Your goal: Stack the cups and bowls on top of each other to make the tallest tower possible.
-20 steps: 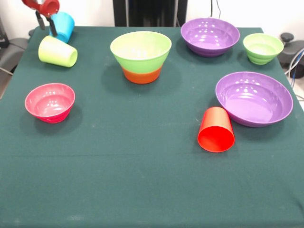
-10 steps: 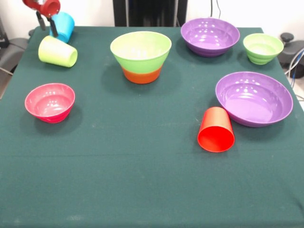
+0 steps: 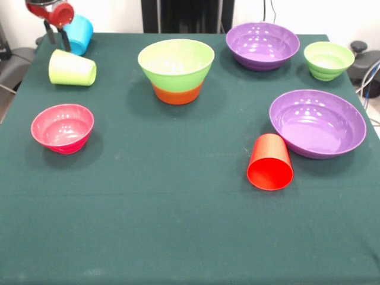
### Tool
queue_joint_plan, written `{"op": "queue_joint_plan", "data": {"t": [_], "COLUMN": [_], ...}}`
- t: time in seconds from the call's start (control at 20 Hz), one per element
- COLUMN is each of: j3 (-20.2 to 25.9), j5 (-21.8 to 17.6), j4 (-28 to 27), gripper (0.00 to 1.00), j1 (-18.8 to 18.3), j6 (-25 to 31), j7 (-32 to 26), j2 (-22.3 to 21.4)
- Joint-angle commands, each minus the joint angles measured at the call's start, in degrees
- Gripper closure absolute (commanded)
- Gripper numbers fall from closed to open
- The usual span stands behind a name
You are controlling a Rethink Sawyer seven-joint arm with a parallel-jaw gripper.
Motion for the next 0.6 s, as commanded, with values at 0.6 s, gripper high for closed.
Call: {"op": "queue_joint_plan", "data": {"t": [0.6], "j3": [6.87], "j5": [-0.82], "j4": [-10.15], "gripper": [0.00], "j1": [2.88], "j6": [6.08], "j7": [-11.78], "j2": [9.83]}}
